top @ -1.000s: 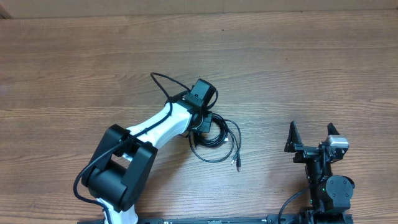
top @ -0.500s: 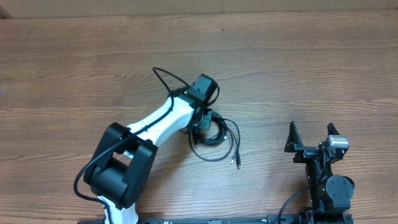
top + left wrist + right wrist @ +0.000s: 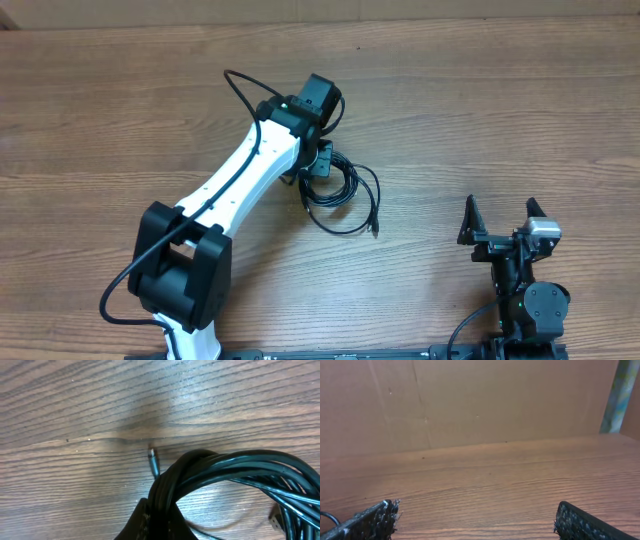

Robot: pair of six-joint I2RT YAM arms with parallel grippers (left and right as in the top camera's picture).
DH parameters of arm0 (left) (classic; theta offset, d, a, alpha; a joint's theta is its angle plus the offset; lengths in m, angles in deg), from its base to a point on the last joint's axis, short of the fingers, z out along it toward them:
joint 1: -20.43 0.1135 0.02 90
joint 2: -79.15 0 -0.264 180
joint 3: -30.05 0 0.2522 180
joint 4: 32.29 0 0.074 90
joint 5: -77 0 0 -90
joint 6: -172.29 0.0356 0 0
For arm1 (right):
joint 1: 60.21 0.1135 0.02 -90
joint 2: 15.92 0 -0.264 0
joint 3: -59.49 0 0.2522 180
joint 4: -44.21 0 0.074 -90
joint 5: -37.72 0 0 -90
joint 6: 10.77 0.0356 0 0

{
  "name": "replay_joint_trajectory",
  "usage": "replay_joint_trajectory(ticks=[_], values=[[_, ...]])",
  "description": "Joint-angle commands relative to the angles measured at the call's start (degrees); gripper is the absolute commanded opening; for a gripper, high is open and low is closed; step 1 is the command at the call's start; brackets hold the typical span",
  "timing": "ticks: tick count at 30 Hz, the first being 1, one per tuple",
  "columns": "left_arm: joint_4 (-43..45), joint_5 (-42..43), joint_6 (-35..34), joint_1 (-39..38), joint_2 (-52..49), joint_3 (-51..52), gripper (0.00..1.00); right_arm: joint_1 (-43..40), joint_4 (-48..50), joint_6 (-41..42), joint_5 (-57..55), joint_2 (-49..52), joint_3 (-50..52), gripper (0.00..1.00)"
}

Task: Untangle cables
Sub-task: 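Lift the cable coil with the left gripper and pull it left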

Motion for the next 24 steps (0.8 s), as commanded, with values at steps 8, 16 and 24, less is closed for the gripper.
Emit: replay_joint_trajectory(ticks=[8, 16, 24], values=[[-3.4, -0.3, 1.0, 0.4, 3.8, -3.2, 0.04, 0.0, 0.2, -0.2, 0.3, -0.7, 0.6, 1.0], [-6.0, -2.7, 1.1, 2.7, 13.4, -3.1, 0.04, -0.1, 0.2, -0.2, 0.3, -0.7, 0.6, 1.0], [-9.0, -3.1, 1.0, 5.6, 17.1, -3.1, 0.04, 0.0, 0.2, -0.2, 0.3, -0.7, 0.6, 1.0]])
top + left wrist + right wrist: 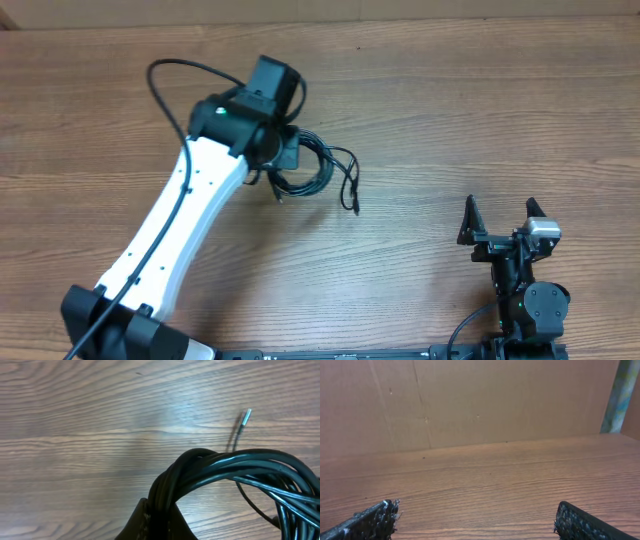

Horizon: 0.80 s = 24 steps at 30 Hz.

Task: Untangle cables
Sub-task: 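Lift the cable coil with the left gripper and pull it left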

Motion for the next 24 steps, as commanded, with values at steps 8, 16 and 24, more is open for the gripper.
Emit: replay_joint_trajectory(ticks=[8, 16, 24], values=[[0.2, -0.9, 0.4, 1.4, 0.9, -1.2, 0.04, 0.0, 0.2, -0.2, 0.1, -0.7, 0.6, 1.0], [0.9, -0.9, 0.0, 1.4, 1.7, -1.2, 0.05, -0.1, 0.2, -0.2, 0.1, -0.7, 0.6, 1.0], [1.8, -1.1, -0.5, 1.4, 1.7, -1.2, 0.04, -0.1, 0.2, -0.2, 0.1, -0.7, 0.6, 1.0]])
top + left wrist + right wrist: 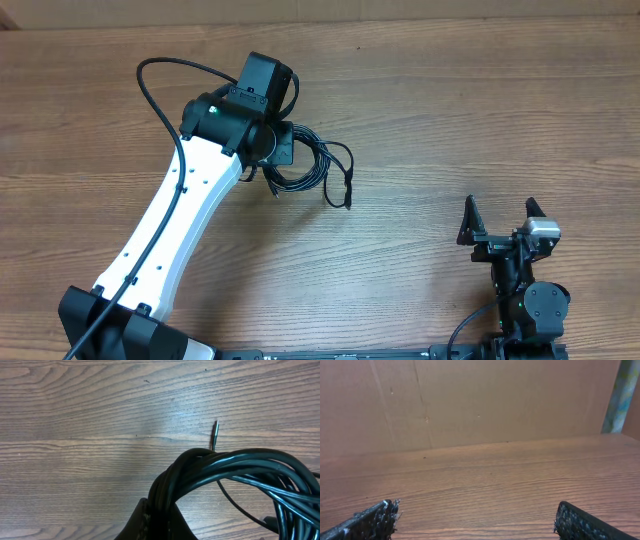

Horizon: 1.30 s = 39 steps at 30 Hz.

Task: Untangle cables
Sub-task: 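Lift the cable coil with the left gripper and pull it left, then move the right gripper toward the hanging cables below the left gripper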

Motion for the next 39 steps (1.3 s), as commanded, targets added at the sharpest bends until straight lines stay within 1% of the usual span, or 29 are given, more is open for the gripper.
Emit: replay_joint_trajectory(ticks=[1, 24, 27, 31, 32, 36, 39], values=[[0.6, -0.7, -0.2, 0.4, 1.6, -1.2, 0.04, 0.0, 0.2, -0.2, -0.1, -0.7, 0.6, 1.0], [1.8, -0.6, -0.7, 0.4, 1.6, -1.2, 0.04, 0.0, 0.8, -0.1, -0.1, -0.7, 0.6, 1.0], [1.8, -0.5, -1.4, 0.4, 2.1, -1.2, 0.04, 0.0, 2.2, 3.4, 3.3, -0.7, 0.6, 1.0], [1.5, -0.4, -2.2, 0.4, 3.8, -1.2, 0.05, 0.0, 3.5, 8.1, 14.9, -0.7, 0.6, 1.0], [1.5, -0.4, -2.3, 0.4, 4.3, -1.2, 0.04, 0.0, 3.2, 10.3, 17.2, -0.7, 0.6, 1.0], [1.4, -0.4, -2.8, 0.4, 6.5, -1.2, 0.04, 0.0, 1.9, 20.9, 19.2, -0.6, 0.6, 1.0], [1.1, -0.4, -3.5, 0.4, 7.5, -1.2, 0.04, 0.0, 4.0, 27.5, 19.4, -0.1, 0.6, 1.0]])
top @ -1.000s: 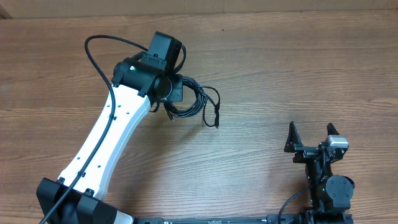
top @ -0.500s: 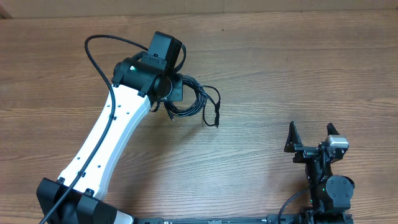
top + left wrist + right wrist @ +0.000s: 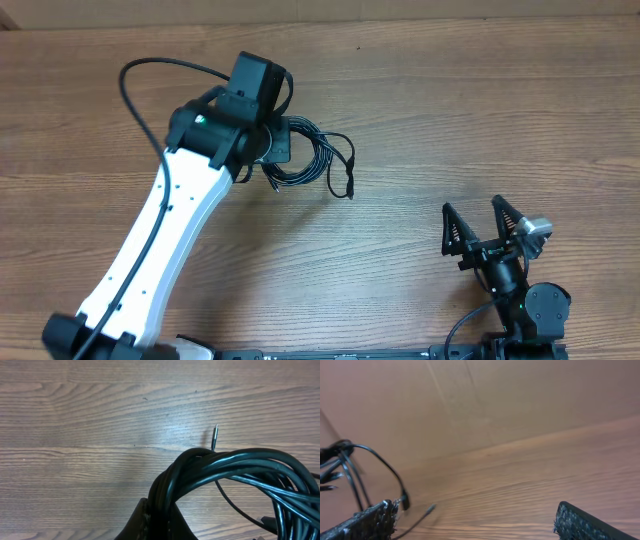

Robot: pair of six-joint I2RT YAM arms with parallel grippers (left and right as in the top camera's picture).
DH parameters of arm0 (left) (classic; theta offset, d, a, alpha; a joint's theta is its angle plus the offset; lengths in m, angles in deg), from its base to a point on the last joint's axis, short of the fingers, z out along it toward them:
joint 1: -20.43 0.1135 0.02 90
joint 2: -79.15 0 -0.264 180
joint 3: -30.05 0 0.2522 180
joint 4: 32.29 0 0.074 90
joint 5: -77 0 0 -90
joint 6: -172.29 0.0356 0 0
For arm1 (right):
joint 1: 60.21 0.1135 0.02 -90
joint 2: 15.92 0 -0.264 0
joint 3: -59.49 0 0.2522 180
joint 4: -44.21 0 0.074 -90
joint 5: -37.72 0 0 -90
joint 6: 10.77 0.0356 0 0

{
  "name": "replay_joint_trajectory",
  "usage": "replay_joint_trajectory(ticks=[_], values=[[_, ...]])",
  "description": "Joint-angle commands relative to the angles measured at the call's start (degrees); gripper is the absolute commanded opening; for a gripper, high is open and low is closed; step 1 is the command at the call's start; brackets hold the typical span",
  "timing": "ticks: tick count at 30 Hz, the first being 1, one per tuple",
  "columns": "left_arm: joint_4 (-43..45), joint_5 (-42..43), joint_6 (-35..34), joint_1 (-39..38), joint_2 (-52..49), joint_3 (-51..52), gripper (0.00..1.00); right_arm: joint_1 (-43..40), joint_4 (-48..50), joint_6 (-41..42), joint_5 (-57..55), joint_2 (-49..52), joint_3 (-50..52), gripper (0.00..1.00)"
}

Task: Untangle cables
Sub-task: 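Move the right gripper toward the hanging cables below the left gripper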

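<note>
A coiled bundle of black cables [image 3: 305, 155] hangs from my left gripper [image 3: 278, 148], which is shut on it at the far left-centre of the table. In the left wrist view the bundle [image 3: 235, 467] arches out of the jaws [image 3: 161, 522], with a thin metal plug tip [image 3: 214, 440] beyond it. Loose plug ends [image 3: 347, 186] dangle at the bundle's right. My right gripper [image 3: 480, 228] stands open near the front right, turned toward the cables; its wrist view shows the cables [image 3: 350, 465] far left, blurred.
The wooden table [image 3: 480, 110] spreads all round. A brown cardboard wall [image 3: 520, 395] stands behind it. The left arm's own cable [image 3: 150, 75] loops above its white link.
My right gripper has turned to the left, so the cables now show in its wrist view. The left gripper with the bundle has shifted slightly up and left.
My left gripper held the bundle near the table's middle. Then it was farther left and back, still shut on the bundle, and stayed about there. The right gripper rested open at the front right until now, when it has swung toward the cables.
</note>
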Motion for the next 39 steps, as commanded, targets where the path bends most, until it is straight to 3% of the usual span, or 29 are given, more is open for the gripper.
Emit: replay_joint_trajectory(ticks=[1, 5, 12, 16, 23, 28, 32, 39], values=[[-0.1, -0.2, -1.9, 0.4, 2.8, -1.2, 0.05, 0.0, 2.8, 11.5, 3.4, 0.3, 0.6, 1.0], [-0.7, 0.0, -4.1, 0.4, 2.9, -1.2, 0.05, 0.0, 8.2, 15.1, 5.0, 3.9, -0.1, 1.0], [-0.9, 0.2, -4.7, 0.4, 2.9, -1.2, 0.04, 0.1, 8.7, 12.8, 7.7, 17.3, -8.7, 1.0], [-0.9, 0.2, -4.9, 0.4, 2.9, -1.2, 0.05, 0.1, 8.7, 8.6, 10.2, 29.9, -16.7, 1.0], [-0.5, 0.2, -6.4, 0.4, 2.9, -1.2, 0.04, 0.1, 8.7, 9.7, 23.6, 53.7, -30.8, 1.0], [0.4, 0.2, -6.5, 0.4, 2.9, -1.2, 0.04, 0.1, 15.2, 22.6, 35.0, 66.6, -34.5, 1.0], [0.8, 0.2, -7.6, 0.4, 2.9, -1.2, 0.04, 0.1, 17.6, 36.7, 35.2, 72.7, -34.5, 1.0], [1.9, 4.4, -7.7, 0.3, 2.8, -1.2, 0.04, 3.0, 24.4, 39.2, 33.4, 77.1, -34.5, 0.99]])
